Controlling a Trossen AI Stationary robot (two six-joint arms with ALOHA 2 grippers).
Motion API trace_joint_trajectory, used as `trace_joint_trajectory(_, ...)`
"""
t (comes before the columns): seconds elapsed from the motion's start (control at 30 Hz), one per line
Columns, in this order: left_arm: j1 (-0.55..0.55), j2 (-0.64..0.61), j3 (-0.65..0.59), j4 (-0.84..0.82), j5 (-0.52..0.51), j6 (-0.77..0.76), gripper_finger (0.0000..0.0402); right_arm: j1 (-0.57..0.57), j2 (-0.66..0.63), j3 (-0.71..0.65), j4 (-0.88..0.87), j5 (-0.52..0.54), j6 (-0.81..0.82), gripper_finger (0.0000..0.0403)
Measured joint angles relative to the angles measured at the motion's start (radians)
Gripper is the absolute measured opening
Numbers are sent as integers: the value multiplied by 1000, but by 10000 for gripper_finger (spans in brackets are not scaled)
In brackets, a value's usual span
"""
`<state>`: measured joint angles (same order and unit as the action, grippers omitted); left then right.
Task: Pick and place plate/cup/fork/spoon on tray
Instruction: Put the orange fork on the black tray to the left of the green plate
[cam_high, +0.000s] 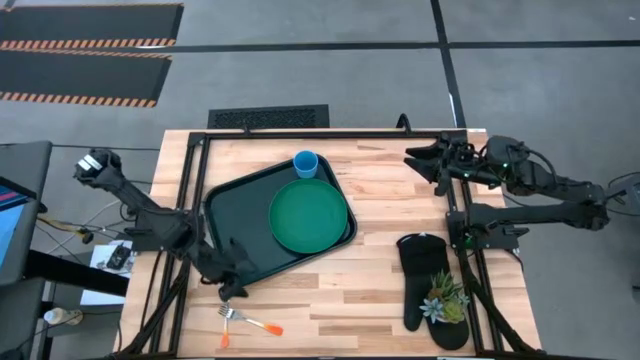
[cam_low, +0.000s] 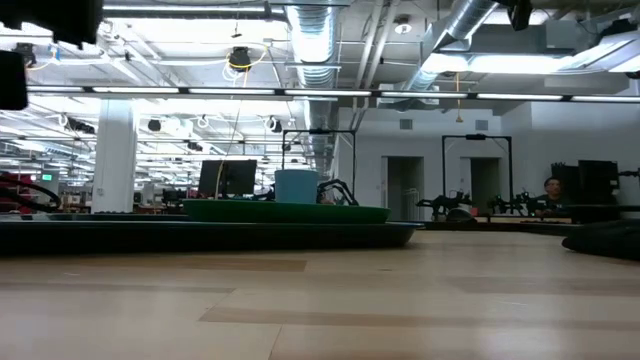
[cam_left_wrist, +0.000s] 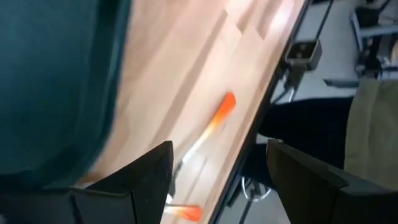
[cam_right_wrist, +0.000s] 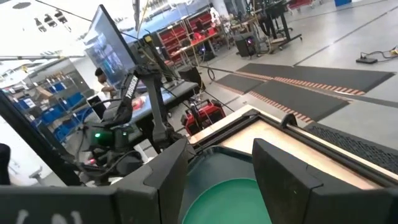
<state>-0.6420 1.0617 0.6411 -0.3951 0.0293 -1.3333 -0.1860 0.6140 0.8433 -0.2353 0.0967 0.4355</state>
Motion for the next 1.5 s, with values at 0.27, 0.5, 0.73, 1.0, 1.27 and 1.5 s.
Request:
trace_joint_trajectory(0.27,-114,95,0,45,20,10,245,0,0,0,-24,0,0,205)
trace_joint_trajectory(0.5,-141,216,1,103,73,92,245,0,1,0,-31,0,1,205)
trace_joint_trajectory(0.73,-141,336,2,110,61,162,245,0,1,0,-41,0,14,205)
trace_joint_trajectory(1.0,-141,461,135,22,-8,303,245,0,1,0,-45,0,35,205)
trace_joint_trajectory(1.27,-150,588,256,-44,-8,398,245,0,1,0,-49,-14,35,205)
trace_joint_trajectory(1.5,-163,610,275,-57,-28,379,245,0,1,0,-50,-20,36,205)
